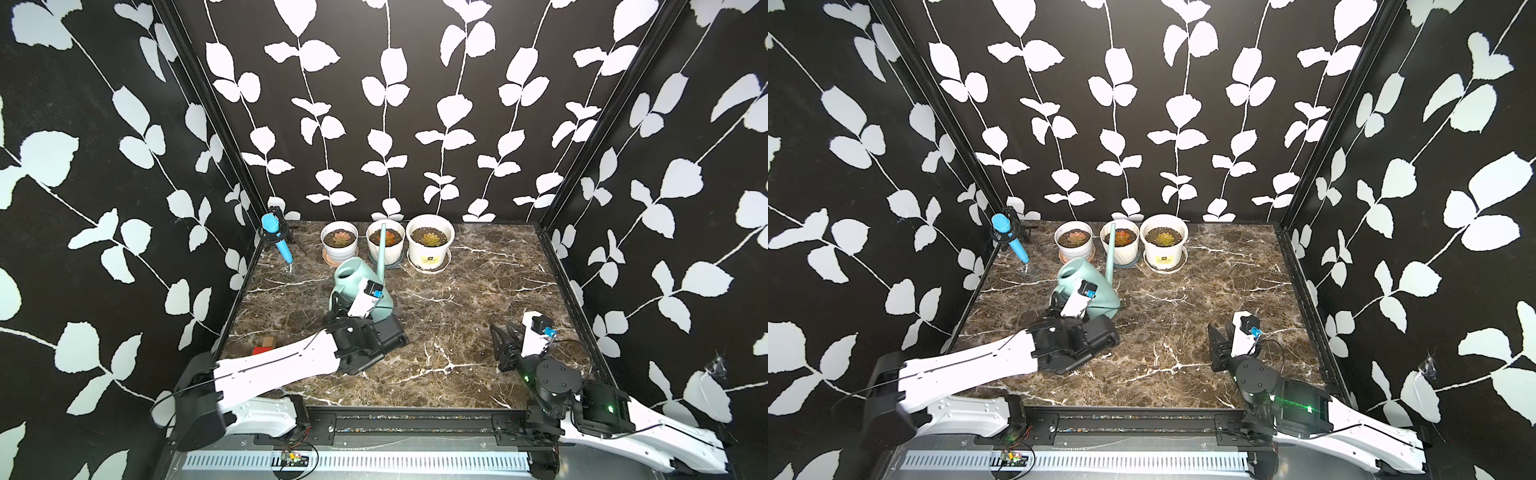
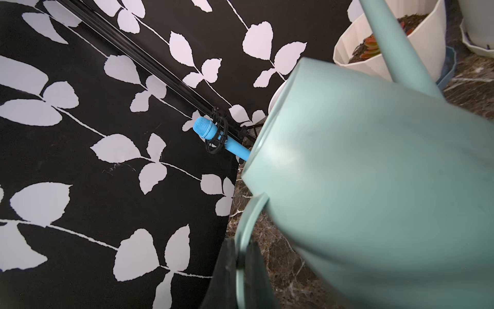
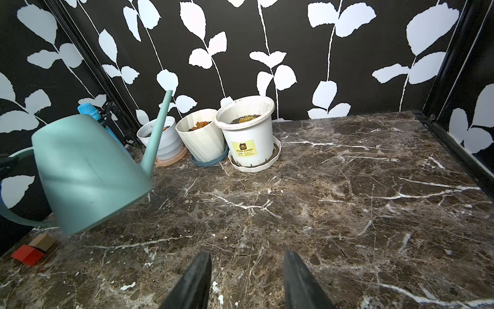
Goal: Water the succulent around the soil edge
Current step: Place the watering can at the center of the board.
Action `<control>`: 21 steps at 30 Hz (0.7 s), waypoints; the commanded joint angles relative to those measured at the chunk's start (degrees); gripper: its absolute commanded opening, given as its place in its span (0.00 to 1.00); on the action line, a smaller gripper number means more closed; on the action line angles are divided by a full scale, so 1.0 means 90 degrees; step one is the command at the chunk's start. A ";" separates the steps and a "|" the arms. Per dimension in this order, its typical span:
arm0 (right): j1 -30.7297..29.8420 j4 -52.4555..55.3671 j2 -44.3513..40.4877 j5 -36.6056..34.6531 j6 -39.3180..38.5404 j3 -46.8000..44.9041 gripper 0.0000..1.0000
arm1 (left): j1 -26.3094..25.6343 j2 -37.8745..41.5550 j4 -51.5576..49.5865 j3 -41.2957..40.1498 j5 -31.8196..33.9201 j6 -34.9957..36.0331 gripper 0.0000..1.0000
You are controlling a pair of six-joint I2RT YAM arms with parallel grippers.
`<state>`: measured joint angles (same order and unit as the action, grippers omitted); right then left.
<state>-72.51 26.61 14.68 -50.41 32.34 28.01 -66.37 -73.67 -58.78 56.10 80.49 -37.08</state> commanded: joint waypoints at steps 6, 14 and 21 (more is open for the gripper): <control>-0.0048 -0.0269 0.0153 0.0064 -0.0341 0.0166 0.46 | -0.0724 -0.2304 -0.4944 0.0895 0.0864 -0.6763 0.00; -0.0040 -0.0045 0.0355 0.0277 -0.0361 0.0421 0.46 | -0.1288 -0.3532 -0.4950 0.0856 0.0644 -0.8093 0.00; -0.0043 -0.0120 0.0511 0.0355 -0.0419 0.0472 0.47 | -0.1458 -0.3599 -0.4947 0.0536 0.0438 -0.8721 0.00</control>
<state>-72.51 26.87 18.31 -47.55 29.26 30.15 -78.61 -107.94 -92.40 61.91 83.74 -108.22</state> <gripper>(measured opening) 0.471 0.049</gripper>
